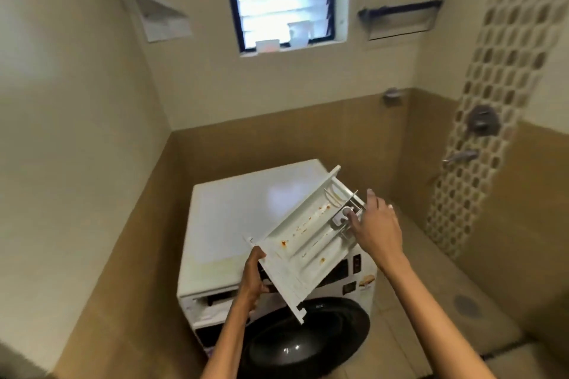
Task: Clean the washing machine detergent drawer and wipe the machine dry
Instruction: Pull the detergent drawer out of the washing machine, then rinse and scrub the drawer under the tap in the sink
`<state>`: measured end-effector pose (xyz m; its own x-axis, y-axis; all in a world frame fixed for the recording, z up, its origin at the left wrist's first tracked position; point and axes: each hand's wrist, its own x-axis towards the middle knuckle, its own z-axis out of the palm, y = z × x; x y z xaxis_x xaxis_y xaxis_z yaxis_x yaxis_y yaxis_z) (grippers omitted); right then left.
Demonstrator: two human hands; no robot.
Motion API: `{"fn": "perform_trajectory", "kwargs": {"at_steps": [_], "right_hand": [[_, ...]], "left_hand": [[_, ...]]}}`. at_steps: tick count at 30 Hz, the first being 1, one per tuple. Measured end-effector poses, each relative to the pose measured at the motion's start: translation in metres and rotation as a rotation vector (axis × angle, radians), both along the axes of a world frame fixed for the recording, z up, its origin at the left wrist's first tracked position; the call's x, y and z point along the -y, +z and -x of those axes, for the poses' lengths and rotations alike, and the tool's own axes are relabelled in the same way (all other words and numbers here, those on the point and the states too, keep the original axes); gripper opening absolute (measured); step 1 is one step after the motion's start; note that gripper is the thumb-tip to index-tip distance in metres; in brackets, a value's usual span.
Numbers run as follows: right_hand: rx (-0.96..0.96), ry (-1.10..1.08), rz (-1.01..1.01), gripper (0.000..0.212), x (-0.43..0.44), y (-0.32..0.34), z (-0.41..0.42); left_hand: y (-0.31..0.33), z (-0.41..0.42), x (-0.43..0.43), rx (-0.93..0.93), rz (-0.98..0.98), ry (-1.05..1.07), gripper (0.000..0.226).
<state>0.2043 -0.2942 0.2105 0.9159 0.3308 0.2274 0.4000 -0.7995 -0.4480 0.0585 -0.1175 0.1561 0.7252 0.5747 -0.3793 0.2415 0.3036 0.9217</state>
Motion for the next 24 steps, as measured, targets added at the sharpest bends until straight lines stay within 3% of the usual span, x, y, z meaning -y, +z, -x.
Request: {"fn": "perform_trajectory", "kwargs": {"at_steps": [11, 24], "right_hand": [[0.024, -0.49, -0.022, 0.061, 0.144, 0.02, -0.042], [-0.038, -0.973, -0.127, 0.051, 0.348, 0.0, -0.031]], "left_hand": [[0.056, -0.166, 0.081, 0.054, -0.275, -0.575, 0.027], [0.051, -0.289, 0.306, 0.12, -0.395, -1.122, 0.031]]}}
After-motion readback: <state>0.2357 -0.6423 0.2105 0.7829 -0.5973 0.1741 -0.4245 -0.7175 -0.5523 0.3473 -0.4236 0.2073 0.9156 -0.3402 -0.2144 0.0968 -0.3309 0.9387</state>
